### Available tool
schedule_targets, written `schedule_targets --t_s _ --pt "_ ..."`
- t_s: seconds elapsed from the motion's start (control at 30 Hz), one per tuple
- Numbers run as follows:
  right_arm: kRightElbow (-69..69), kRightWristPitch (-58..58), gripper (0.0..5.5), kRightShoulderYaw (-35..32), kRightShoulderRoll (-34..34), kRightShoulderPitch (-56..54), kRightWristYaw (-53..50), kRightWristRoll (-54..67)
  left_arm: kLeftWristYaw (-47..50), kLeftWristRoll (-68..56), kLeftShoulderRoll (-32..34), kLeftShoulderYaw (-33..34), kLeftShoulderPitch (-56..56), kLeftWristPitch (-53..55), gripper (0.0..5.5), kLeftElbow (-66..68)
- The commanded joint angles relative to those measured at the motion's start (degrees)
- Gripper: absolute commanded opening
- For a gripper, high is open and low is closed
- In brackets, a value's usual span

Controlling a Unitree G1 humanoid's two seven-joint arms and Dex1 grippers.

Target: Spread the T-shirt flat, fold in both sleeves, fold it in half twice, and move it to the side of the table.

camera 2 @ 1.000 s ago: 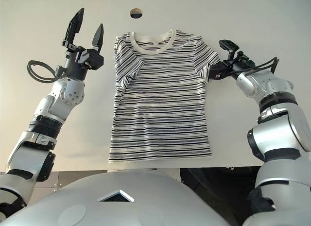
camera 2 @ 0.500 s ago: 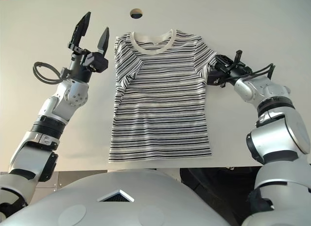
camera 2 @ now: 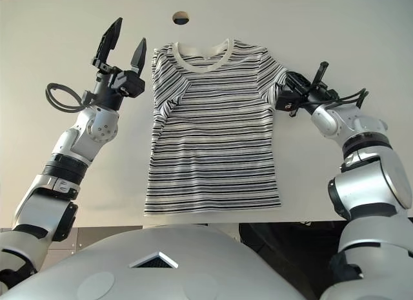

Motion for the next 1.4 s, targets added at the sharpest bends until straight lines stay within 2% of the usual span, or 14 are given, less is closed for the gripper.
schedule_targets --t_s 0.03,0.13,0.3,0.77,0.93,1.27,1.33,1.4 --pt "-3.58 -2.79 0.11 -3.76 -1.36 2.60 -2.97 3.33 0.01 0.22 0.88 0.62 1.12 -0.49 2.84 0.04" --pt "-8.12 -3.65 0.11 -6.38 -1.81 3.50 -3.94 4.98 -0.38 0.39 1.32 0.60 1.44 -0.91 2.84 0.11" --pt "-11.40 -2.78 0.11 -7.11 -0.64 3.77 -3.17 4.01 0.01 1.18 1.88 0.47 1.86 -1.39 2.84 0.39" --pt "-25.61 -1.93 0.11 -3.44 2.40 4.97 2.77 -2.25 -0.46 2.20 0.58 -1.07 0.20 -1.59 2.84 3.22" --pt "-25.39 0.81 0.11 -2.51 3.97 4.27 4.70 -4.27 -0.43 2.11 0.38 -1.50 -0.41 -1.77 2.84 4.70" --pt "-34.06 -0.81 1.84 -5.77 2.44 9.46 9.54 0.94 -1.46 2.26 3.23 -1.11 -1.02 -2.83 2.84 5.26" --pt "-39.34 -2.50 2.18 -9.03 0.05 13.55 11.93 6.47 -4.24 0.84 5.89 -0.47 0.46 -3.93 2.84 3.75" --pt "-48.01 -4.58 2.47 -14.68 -5.99 22.94 16.65 18.98 -12.02 -3.28 11.76 -0.79 5.02 -8.12 2.84 -0.08"
